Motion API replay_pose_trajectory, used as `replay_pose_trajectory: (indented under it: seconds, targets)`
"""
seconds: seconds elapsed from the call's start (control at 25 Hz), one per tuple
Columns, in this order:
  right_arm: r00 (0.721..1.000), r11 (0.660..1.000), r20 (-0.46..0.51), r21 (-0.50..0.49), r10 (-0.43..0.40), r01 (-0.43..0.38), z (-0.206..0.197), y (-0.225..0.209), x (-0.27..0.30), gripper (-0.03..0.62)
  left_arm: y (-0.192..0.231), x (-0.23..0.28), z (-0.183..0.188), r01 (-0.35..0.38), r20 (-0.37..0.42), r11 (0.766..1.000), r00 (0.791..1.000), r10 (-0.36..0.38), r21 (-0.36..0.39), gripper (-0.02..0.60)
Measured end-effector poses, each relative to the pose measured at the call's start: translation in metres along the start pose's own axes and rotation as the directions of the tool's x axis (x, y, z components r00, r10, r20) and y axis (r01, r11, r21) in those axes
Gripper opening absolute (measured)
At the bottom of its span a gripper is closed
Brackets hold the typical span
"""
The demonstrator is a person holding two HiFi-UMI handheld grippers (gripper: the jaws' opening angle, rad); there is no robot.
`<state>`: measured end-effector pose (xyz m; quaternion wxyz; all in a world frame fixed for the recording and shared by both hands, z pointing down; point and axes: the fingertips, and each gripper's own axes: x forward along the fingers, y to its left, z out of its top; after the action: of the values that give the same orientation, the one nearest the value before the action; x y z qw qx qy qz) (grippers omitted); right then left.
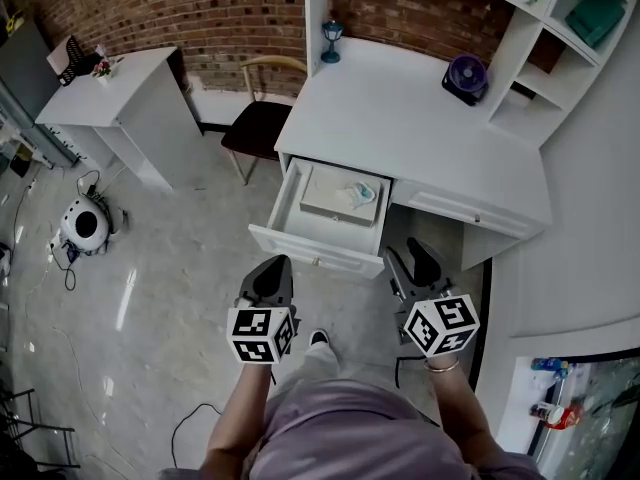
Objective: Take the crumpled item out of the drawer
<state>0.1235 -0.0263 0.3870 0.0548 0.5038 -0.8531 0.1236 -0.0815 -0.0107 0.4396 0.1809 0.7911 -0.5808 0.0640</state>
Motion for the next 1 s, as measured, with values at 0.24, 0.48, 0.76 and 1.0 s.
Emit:
replay_pose_trajectory:
  seconds: [0.24, 0.48, 0.76, 1.0]
  targets:
    - [1.0, 1.0, -0.004, -0.017, -0.01, 0.01, 0.007, 0.006, 0.032, 0.199, 0.027, 0.016, 0.008, 0.001, 0.004, 1.0, 1.0, -0.001, -0.013, 0.0]
    - [1.0, 0.999, -0.016, -0.036, -0.013, 0.013, 0.01, 0.003, 0.051, 0.201, 0.041, 0.027, 0.01, -0.001, -0.001, 1.0, 1.0, 0.001, -0.023, 0.0]
    - [1.0, 0.998, -0.017, -0.056, -0.005, 0.004, 0.014, -0.007, 0.075, 0.202, 0.051, 0.041, 0.013, -0.012, 0.004, 1.0, 1.0, 0.012, -0.026, 0.0]
    - [1.0, 0.998, -0.023, -0.063, 0.012, -0.014, 0.018, -0.018, 0.1, 0.204, 0.059, 0.054, 0.021, -0.025, 0.003, 1.0, 1.0, 0.025, -0.019, 0.0]
